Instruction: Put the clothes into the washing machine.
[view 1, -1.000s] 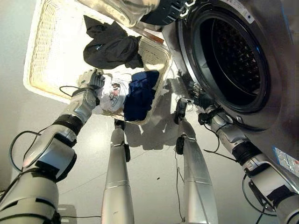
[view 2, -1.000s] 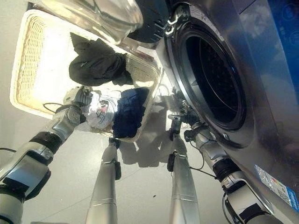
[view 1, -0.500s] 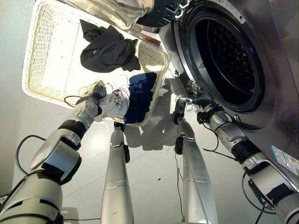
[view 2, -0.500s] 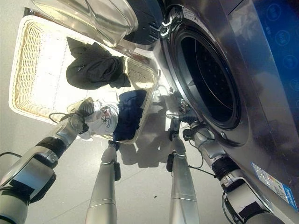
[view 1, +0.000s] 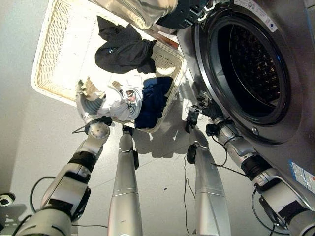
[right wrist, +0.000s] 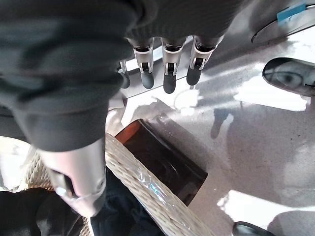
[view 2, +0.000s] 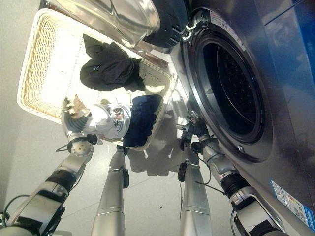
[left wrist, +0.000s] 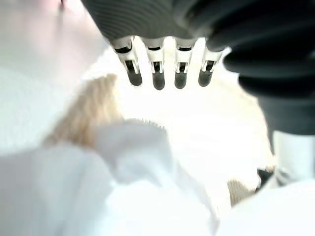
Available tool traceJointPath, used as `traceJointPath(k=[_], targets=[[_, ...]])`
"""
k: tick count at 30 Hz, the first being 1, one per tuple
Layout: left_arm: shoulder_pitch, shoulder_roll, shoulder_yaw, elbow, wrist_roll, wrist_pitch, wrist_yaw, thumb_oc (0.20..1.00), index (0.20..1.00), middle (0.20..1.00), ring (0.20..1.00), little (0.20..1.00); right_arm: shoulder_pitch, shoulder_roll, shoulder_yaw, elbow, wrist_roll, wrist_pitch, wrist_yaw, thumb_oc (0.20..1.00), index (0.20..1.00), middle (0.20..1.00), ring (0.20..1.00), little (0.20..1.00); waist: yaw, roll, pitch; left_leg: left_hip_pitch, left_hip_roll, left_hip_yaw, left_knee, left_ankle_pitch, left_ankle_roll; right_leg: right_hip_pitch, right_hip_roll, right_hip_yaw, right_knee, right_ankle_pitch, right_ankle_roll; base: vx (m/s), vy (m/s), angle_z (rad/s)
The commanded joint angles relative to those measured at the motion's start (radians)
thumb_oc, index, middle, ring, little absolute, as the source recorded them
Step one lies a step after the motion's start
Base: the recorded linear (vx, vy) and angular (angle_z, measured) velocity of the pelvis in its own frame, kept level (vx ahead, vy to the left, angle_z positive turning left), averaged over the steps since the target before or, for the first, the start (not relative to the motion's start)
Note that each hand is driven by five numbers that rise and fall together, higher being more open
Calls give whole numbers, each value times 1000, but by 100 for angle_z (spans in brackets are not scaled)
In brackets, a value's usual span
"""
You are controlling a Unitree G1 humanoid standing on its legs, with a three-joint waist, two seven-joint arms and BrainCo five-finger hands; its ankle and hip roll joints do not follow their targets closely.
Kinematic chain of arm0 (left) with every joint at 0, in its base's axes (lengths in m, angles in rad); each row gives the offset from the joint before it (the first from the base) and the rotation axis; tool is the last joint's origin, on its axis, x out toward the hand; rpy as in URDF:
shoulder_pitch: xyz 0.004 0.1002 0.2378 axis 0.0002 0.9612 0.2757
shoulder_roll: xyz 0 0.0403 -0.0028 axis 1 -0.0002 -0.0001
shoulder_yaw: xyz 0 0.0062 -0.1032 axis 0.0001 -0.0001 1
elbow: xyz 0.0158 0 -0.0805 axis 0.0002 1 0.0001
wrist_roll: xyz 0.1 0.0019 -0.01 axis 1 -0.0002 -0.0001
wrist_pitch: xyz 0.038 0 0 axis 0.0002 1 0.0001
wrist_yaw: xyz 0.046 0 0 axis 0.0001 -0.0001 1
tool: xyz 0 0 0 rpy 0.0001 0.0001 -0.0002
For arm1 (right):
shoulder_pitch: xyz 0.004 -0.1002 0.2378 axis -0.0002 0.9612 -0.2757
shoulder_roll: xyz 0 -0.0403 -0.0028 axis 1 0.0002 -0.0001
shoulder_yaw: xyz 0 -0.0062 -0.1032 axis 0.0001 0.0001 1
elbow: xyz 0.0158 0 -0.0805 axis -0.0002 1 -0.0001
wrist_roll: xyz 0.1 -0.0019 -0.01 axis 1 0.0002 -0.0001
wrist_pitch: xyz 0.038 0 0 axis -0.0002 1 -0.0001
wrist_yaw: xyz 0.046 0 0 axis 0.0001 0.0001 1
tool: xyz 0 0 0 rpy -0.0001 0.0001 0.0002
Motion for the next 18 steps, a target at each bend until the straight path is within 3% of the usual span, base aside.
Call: traceJointPath(k=[1,9,11,18], targets=[[23,22,47,-102,138,-77,103,1000,1000,1000,1000,1000,63,-3,-31,-122,-28,-13,-17,1000,1000,1000,1000,1000,17,3,19,-33,-65,-29,9,44,97,9,0,-35,17,38,73,-1,-21,3],[80,23,51,-231,314,-112,121,1000,1000,1000,1000,1000,107,-4,-69,-159,-42,-4,-9,1000,1000,1000,1000,1000,33,10,19,-33,-66,-38,14,38,104,14,-10,-44,24,38,78,0,-3,0],[80,43,32,-259,401,-123,91,1000,1000,1000,1000,1000,113,-8,-73,-167,-40,1,-8,1000,1000,1000,1000,1000,34,9,19,-33,-65,-39,17,37,104,16,-14,-46,26,37,80,4,-1,2],[59,104,-48,-320,505,-139,3,1000,1000,1000,1000,1000,123,-31,-93,-171,-33,6,23,1000,1000,1000,1000,1000,29,16,19,-33,-65,-31,24,37,107,13,-21,-44,32,44,87,2,-1,1]])
